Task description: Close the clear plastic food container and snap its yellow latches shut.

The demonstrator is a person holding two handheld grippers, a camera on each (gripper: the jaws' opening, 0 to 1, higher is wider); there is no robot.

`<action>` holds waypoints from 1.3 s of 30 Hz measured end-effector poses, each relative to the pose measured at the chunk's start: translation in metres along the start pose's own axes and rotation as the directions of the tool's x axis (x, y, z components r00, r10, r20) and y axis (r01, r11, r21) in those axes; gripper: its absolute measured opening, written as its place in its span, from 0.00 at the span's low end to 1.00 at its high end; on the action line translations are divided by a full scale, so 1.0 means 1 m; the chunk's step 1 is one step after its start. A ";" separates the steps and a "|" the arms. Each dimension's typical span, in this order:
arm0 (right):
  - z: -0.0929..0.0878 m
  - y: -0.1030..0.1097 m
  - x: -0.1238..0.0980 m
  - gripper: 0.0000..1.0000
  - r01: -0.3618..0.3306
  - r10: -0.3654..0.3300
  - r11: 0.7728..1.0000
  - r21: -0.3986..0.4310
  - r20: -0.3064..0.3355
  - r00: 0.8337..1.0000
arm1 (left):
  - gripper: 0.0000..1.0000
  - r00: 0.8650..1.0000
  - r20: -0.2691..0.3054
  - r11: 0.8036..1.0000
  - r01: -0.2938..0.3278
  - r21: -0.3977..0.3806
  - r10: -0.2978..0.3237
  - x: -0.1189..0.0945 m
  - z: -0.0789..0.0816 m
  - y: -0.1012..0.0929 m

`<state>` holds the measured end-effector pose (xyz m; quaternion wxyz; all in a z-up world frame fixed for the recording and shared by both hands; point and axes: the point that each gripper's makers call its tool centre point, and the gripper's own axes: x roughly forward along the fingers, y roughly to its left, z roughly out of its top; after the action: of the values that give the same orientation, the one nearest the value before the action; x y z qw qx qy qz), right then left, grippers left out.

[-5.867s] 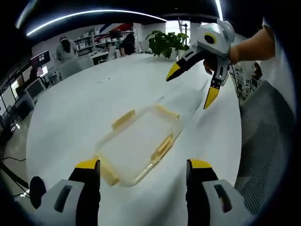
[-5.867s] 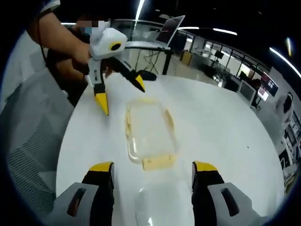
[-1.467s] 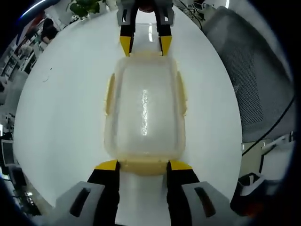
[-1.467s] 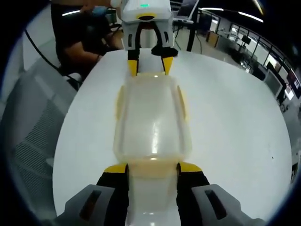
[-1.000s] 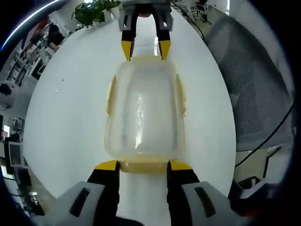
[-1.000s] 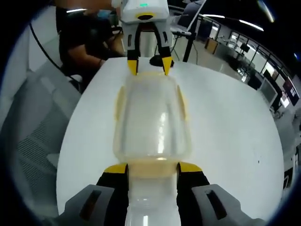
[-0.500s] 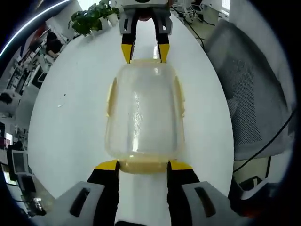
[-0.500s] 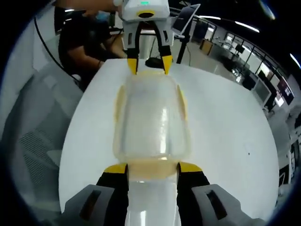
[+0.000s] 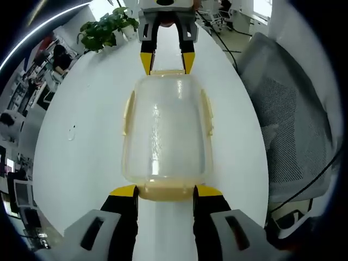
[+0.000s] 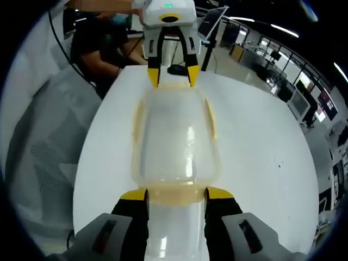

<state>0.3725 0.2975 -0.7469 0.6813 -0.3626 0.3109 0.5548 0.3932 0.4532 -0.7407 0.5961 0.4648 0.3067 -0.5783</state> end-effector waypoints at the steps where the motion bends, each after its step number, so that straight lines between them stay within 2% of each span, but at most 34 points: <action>1: -0.002 0.000 -0.002 0.38 0.001 -0.001 1.000 -0.001 -0.003 1.000 | 0.38 1.000 0.001 1.000 -0.001 0.000 0.001 0.001 0.003 0.000; 15: -0.035 -0.001 -0.024 0.38 0.001 -0.001 1.000 -0.005 -0.051 0.999 | 0.38 0.999 0.040 1.000 0.005 0.001 -0.005 0.018 0.039 0.000; 26: -0.062 -0.003 -0.031 0.38 -0.013 0.014 1.000 0.012 -0.063 0.998 | 0.38 0.998 0.065 1.000 0.022 -0.008 -0.022 0.039 0.059 -0.001; 39: -0.086 -0.006 -0.044 0.38 -0.009 0.011 0.999 0.031 -0.069 0.998 | 0.38 0.995 0.093 1.000 0.028 0.008 -0.029 0.049 0.084 0.005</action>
<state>0.3684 0.2015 -0.7564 0.6728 -0.3695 0.3446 0.5404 0.3910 0.3570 -0.7517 0.6000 0.4349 0.2834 -0.6087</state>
